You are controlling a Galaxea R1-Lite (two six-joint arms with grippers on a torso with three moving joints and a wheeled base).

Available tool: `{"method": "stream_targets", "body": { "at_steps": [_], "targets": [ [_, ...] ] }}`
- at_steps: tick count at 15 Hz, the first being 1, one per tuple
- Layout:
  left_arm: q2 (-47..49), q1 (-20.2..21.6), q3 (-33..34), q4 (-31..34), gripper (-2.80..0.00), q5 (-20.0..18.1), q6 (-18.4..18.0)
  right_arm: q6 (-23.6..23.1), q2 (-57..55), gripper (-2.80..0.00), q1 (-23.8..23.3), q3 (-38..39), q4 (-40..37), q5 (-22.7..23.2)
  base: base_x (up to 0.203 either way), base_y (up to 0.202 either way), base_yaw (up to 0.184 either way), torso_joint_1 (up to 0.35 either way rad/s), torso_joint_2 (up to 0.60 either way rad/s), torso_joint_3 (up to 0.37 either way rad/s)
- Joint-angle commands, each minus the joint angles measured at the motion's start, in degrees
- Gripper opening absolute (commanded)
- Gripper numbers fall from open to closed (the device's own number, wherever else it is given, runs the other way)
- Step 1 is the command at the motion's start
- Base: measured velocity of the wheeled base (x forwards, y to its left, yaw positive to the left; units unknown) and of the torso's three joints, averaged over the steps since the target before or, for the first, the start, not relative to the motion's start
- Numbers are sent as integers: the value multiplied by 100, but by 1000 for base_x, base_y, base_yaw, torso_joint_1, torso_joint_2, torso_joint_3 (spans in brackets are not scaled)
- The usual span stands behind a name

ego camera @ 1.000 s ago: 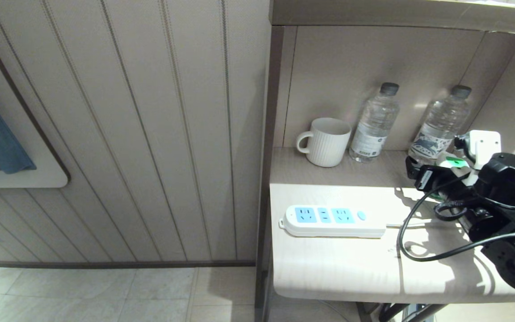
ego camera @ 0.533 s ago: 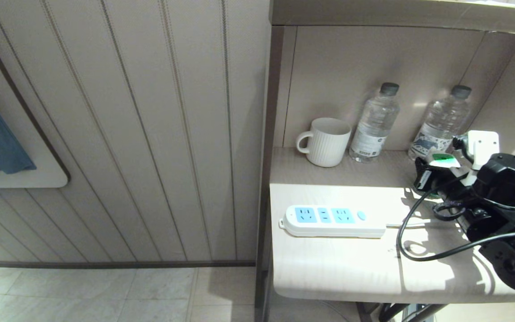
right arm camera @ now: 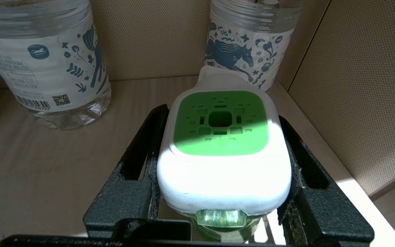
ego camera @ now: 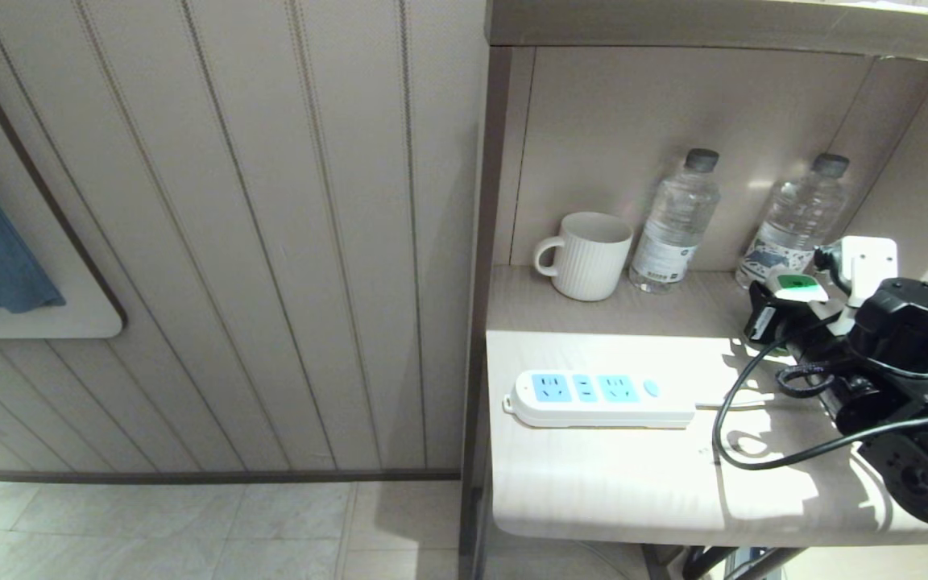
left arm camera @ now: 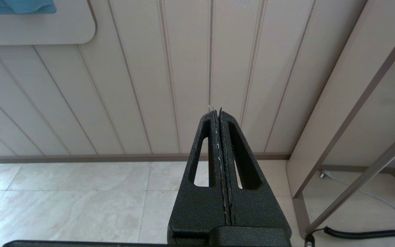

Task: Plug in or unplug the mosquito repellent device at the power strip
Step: Pick up the mosquito repellent liquid

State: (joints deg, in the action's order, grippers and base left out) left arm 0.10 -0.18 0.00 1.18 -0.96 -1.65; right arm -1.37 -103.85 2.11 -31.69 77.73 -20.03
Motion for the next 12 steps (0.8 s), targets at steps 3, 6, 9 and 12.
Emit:
{"method": "stream_targets", "body": {
  "at_steps": [3, 6, 9, 12],
  "targets": [
    [8, 1, 0, 3, -280, 0, -2, -13, 708, -280, 22, 72, -56, 20, 0, 0, 0, 0, 0, 0],
    [8, 1, 0, -4, -280, 0, 0, 90, 1020, -280, 37, 194, -534, 33, 0, 0, 0, 0, 0, 0],
    [8, 1, 0, 5, -280, 0, -2, 189, 1294, -280, 84, 360, -566, 34, 0, 0, 0, 0, 0, 0],
    [8, 1, 0, 5, -280, 0, 6, 277, 1306, -280, 97, 466, -583, 40, 0, 0, 0, 0, 0, 0]
  ]
}}
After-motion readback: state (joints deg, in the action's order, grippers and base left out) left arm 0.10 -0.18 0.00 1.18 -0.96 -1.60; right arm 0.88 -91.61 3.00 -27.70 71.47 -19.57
